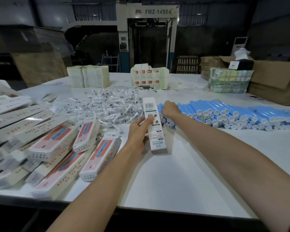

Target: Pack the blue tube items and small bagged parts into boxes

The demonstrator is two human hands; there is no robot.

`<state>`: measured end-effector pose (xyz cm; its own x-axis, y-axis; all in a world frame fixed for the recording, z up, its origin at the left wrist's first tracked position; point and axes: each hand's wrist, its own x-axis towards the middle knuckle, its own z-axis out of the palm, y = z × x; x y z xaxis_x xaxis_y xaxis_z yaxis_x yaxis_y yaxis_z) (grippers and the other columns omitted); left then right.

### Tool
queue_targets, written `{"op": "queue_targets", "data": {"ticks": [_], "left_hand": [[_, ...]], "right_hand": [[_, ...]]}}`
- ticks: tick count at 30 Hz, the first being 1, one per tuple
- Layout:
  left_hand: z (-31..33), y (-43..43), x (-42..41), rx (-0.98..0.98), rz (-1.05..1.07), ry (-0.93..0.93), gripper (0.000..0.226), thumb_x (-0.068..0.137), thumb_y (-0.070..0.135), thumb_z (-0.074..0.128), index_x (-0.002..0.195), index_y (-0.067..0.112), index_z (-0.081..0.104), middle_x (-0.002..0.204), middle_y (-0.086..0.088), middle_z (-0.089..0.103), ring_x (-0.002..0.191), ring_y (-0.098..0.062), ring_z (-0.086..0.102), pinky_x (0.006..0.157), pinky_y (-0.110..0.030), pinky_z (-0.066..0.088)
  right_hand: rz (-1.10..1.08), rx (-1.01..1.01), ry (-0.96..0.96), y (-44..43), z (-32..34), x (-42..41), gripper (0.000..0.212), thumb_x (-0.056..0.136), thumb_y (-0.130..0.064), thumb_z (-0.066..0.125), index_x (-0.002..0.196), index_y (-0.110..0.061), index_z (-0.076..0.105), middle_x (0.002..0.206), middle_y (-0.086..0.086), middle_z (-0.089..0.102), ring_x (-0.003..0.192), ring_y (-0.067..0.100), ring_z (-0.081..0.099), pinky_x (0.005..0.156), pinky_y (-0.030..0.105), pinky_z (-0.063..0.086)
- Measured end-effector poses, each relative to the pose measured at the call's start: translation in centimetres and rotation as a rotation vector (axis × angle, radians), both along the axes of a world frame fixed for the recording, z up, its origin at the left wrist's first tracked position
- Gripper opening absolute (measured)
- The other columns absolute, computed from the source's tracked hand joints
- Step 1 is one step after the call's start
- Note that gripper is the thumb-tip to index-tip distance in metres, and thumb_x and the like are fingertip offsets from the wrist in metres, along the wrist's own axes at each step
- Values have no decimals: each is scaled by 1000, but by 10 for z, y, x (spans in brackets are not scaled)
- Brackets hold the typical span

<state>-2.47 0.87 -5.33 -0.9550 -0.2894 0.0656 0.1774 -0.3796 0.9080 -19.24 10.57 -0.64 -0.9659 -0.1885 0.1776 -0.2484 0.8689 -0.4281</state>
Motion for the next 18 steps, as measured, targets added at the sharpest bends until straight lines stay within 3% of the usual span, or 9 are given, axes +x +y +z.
{"op": "queue_targets", "data": {"ticks": [1, 3, 5, 7, 9, 12, 15, 16, 18], "left_hand": [[0, 0, 0, -4, -14, 2, 26, 104, 23, 72, 128, 14, 73, 106, -11, 82, 88, -23, 76, 70, -34, 64], [0, 0, 0, -18, -49, 7, 28, 102, 23, 75, 129, 13, 74, 106, -12, 81, 87, -23, 76, 73, -35, 64], [0, 0, 2, -41, -76, 20, 29, 100, 23, 77, 127, 14, 75, 105, -13, 81, 86, -24, 76, 74, -35, 63], [0, 0, 4, -68, -90, 31, 29, 98, 23, 79, 125, 15, 76, 107, -15, 81, 88, -24, 76, 74, -35, 62], [0, 0, 5, -74, -109, 42, 28, 97, 23, 80, 124, 17, 77, 112, -20, 80, 90, -27, 75, 76, -37, 62], [1, 0, 6, -82, -125, 46, 28, 98, 22, 79, 125, 16, 76, 120, -24, 76, 91, -28, 75, 77, -38, 61], [2, 0, 5, -85, -151, 48, 30, 97, 22, 80, 127, 16, 76, 117, -21, 79, 92, -28, 77, 71, -35, 64], [2, 0, 4, -91, -161, 49, 32, 97, 22, 80, 128, 17, 75, 116, -19, 80, 93, -28, 78, 72, -35, 64], [1, 1, 2, -105, -183, 53, 37, 95, 23, 82, 131, 18, 74, 118, -16, 80, 97, -30, 78, 77, -39, 66]], "right_hand": [[4, 24, 6, -2, 1, 0, 15, 104, -6, 50, 114, -2, 59, 132, 24, 58, 123, 40, 55, 78, 37, 39], [28, 71, 31, -3, 4, 1, 10, 103, -10, 55, 95, -5, 58, 121, 21, 65, 107, 36, 60, 75, 36, 41], [41, 104, 46, -4, 10, 0, 23, 102, -12, 55, 80, -9, 49, 104, 16, 64, 90, 31, 55, 72, 34, 41], [35, 97, 19, -4, 17, 1, 18, 101, -11, 54, 83, -7, 53, 101, 15, 63, 87, 31, 55, 73, 33, 41], [12, 55, -26, -3, 19, 0, 12, 102, -10, 55, 94, -4, 62, 112, 17, 68, 95, 33, 62, 75, 33, 43], [-62, -162, -76, 5, 14, -3, 27, 104, -5, 50, 129, 4, 54, 137, 24, 59, 122, 39, 60, 86, 38, 46], [-50, -480, -150, 26, 16, 2, 66, 108, -18, 48, 160, 2, 13, 148, 19, 45, 131, 35, 50, 91, 40, 44], [-26, -597, -175, 35, 19, 6, 65, 109, -24, 45, 162, -5, 11, 142, 12, 44, 127, 30, 49, 92, 41, 44], [-1, -873, -206, 56, 29, 15, 35, 109, -25, 40, 142, -18, 33, 122, 10, 44, 107, 24, 49, 84, 40, 48]]}}
